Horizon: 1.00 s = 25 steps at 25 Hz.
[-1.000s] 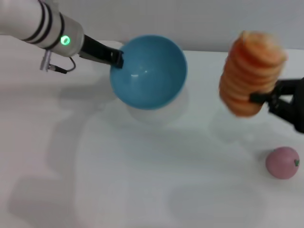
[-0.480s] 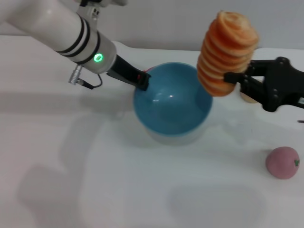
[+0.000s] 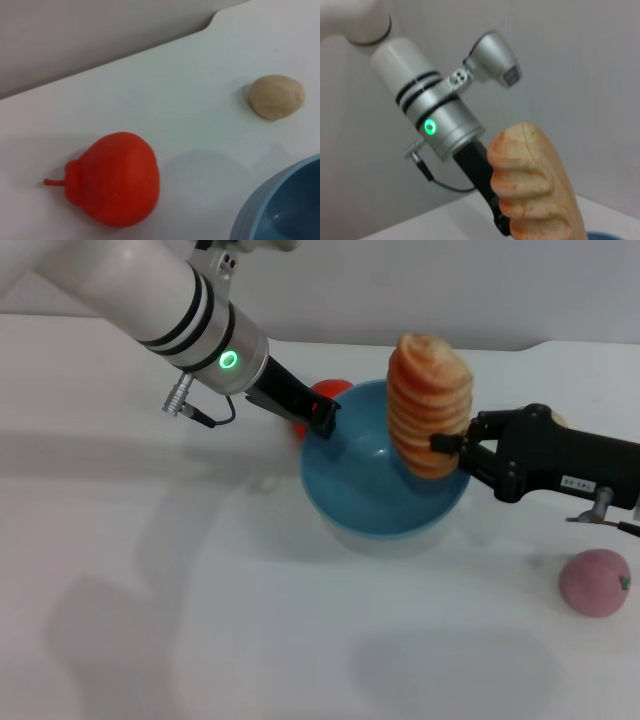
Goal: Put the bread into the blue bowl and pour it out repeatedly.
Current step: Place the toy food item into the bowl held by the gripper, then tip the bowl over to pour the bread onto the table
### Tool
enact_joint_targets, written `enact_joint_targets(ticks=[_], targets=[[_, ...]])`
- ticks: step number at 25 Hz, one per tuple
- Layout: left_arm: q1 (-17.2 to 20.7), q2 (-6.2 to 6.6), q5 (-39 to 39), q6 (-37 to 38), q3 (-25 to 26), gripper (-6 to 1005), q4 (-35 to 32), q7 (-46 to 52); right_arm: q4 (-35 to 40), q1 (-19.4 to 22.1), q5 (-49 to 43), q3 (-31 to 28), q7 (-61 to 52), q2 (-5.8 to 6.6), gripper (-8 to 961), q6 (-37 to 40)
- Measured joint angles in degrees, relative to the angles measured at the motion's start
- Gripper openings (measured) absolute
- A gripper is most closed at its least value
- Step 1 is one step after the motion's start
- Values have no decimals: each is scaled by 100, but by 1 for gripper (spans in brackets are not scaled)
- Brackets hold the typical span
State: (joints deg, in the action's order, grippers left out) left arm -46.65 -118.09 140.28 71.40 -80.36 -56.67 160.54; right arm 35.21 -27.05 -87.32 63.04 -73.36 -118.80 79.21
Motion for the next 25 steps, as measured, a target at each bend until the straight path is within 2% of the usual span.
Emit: enact_joint_targets(ticks=[3, 11, 17, 21, 25], targets=[[-112, -12, -4, 169, -52, 16, 21, 2, -12, -2, 0, 144, 0, -8, 117, -137], [-330, -29, -13, 228, -237, 16, 169, 10, 144, 87, 42, 226, -173, 1, 209, -80], [-370, -30, -13, 212, -241, 16, 197, 74, 511, 341, 49, 166, -291, 20, 408, 27], [-411, -31, -11, 174, -247, 16, 202, 113, 906, 675, 269, -29, -300, 11, 408, 44], [-433, -40, -13, -99, -282, 17, 181, 86, 1017, 1009, 734, -536, -674, 44, 407, 103]])
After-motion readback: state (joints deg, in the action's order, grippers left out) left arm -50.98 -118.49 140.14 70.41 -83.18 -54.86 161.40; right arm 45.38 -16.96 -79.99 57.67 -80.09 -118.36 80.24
